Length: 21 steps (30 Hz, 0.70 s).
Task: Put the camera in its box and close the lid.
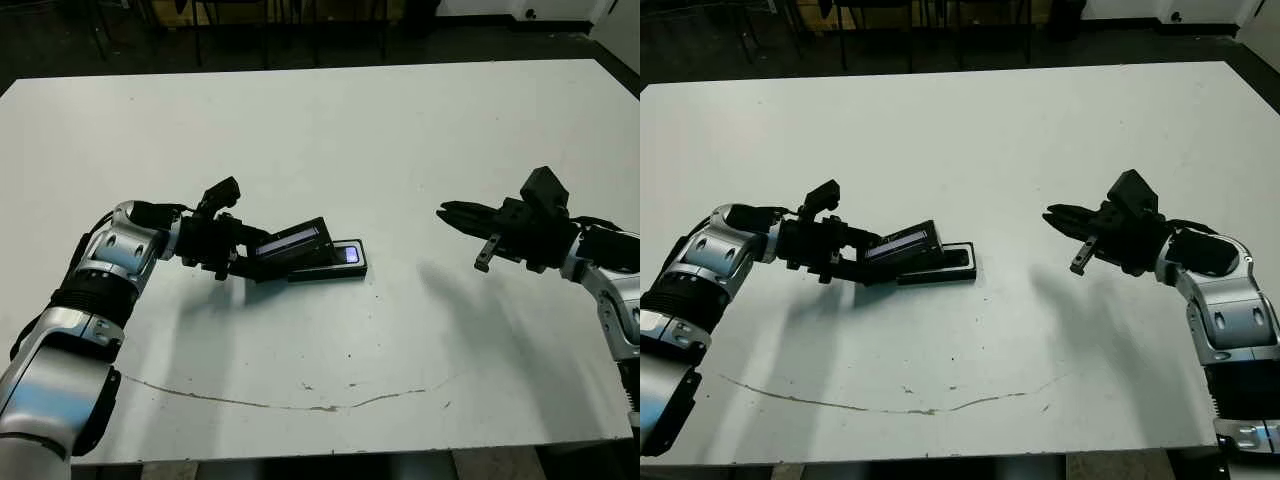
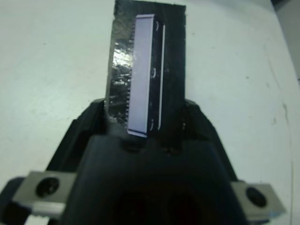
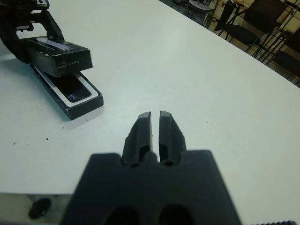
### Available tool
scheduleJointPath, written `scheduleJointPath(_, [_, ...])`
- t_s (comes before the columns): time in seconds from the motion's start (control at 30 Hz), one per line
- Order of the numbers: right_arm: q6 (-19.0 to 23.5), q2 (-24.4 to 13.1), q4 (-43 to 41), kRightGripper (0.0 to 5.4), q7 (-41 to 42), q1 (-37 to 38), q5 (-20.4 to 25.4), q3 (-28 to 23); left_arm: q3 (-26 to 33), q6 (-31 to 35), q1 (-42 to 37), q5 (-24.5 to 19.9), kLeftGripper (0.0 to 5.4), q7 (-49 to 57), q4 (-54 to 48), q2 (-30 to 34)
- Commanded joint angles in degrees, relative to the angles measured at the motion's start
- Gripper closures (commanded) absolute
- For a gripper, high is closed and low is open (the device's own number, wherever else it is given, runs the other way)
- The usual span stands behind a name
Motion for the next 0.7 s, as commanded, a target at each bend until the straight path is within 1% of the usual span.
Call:
scheduleJointPath(0.03, [0.81,-0.55,-0.26,5.4,-0.17,0.8,-0.46,0.25,-1.02,2.27,0.56,0.29,2.64,-2.43,-2.25,1.03])
scheduleJointPath(0.2, [-0.39,-0.28,0.36,5.4,0.18,0.69,-0.54,0.44,-0.86,4.14,2.04,0.5,2.64,-0.18,-4.56,0.75])
scheduleJointPath(0.27, [-0.36,-0.4,0.33,5.4,0.17,0.72,-0.63,0.49,-1.14,3.65,2.57,1.42,2.64,2.11,-4.36,0.05])
scheduleJointPath(0.4, [-0.09,-0.39,0.57,5.4,0.23,0.93,-0.35,0.27,-3.1,1.13,4.06,4.68,2.64,8.85,-4.91,-2.19])
scheduleJointPath(0.57, [-1.13,0.03,1.57,5.4,0.84,0.84,0.1,0.21,-6.16,0.9,4.51,7.12,2.64,13.31,-3.21,-6.32])
scheduleJointPath(0.63, [-0.42,0.15,1.64,5.4,0.84,0.83,0.47,0.11,-7.43,-0.24,4.18,8.07,2.64,13.96,-1.95,-7.62])
scheduleJointPath(0.7, [0.64,0.03,1.02,5.4,0.5,1.08,0.69,-0.04,-8.46,0.45,3.43,8.63,2.64,13.92,-1.27,-8.71])
